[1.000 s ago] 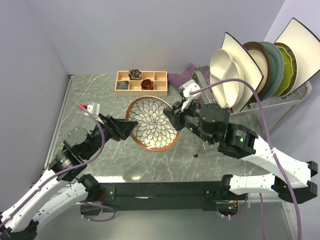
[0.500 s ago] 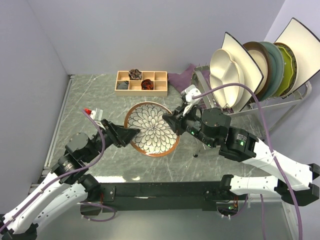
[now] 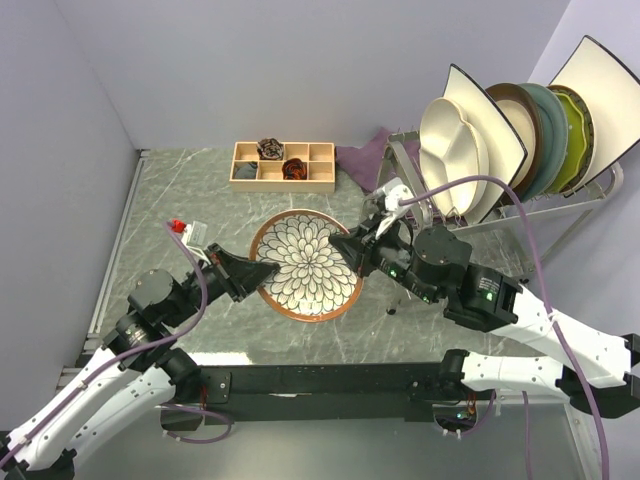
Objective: Unload the plates from the dish rack
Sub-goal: Place the plate at the corner of the board.
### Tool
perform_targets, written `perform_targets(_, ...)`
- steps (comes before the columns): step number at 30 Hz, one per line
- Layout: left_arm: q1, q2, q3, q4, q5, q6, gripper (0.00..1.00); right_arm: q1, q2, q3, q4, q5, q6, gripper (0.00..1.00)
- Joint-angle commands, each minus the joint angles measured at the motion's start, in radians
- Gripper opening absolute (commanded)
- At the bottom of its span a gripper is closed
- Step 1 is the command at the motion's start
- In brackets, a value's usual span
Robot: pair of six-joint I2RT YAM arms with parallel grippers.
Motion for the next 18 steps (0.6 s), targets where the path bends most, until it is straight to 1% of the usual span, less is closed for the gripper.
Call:
perform_targets(1,0.001,-0.022,-0.004,0.047,0.016,-0.064,0.01,0.004,-0.047,-0.013,0.208,0.059,0.029,0.01)
perform_targets(4,0.001,-0.041,-0.002,0.047,0.023,-0.085,0.01,0.004,-0.038,-0.016,0.198,0.064,0.024,0.04)
perform_targets(5,0.001,-0.044,-0.001,0.047,0.025,-0.094,0.01,0.004,-0.036,-0.016,0.196,0.064,0.024,0.09)
perform_targets(7,0.001,-0.050,0.008,0.016,0.026,-0.108,0.01,0.004,-0.033,-0.016,0.191,0.068,0.021,0.16)
perform_targets(8,-0.001,-0.051,0.013,-0.004,0.026,-0.113,0.01,0.002,-0.033,-0.016,0.190,0.073,0.020,0.22)
perform_targets(10,0.001,-0.058,0.028,-0.036,0.005,-0.116,0.01,0.004,-0.036,-0.020,0.185,0.094,0.017,0.26)
perform_targets(11,0.001,-0.059,0.033,-0.069,-0.006,-0.116,0.01,0.004,-0.036,-0.020,0.185,0.102,0.015,0.32)
perform_targets(12,0.001,-0.062,0.036,-0.082,-0.015,-0.113,0.01,0.004,-0.038,-0.018,0.184,0.111,0.014,0.34)
perform_targets(13,0.001,-0.064,0.038,-0.091,-0.029,-0.110,0.01,0.004,-0.036,-0.016,0.181,0.119,0.012,0.36)
perform_targets(14,0.001,-0.067,0.038,-0.097,-0.032,-0.108,0.01,0.004,-0.035,-0.010,0.178,0.124,0.009,0.41)
perform_targets(16,-0.001,-0.073,0.033,-0.102,-0.032,-0.105,0.01,0.004,-0.027,-0.001,0.168,0.128,0.006,0.46)
perform_targets(18,0.001,-0.074,0.028,-0.105,-0.036,-0.105,0.01,0.004,-0.018,0.023,0.159,0.125,0.001,0.50)
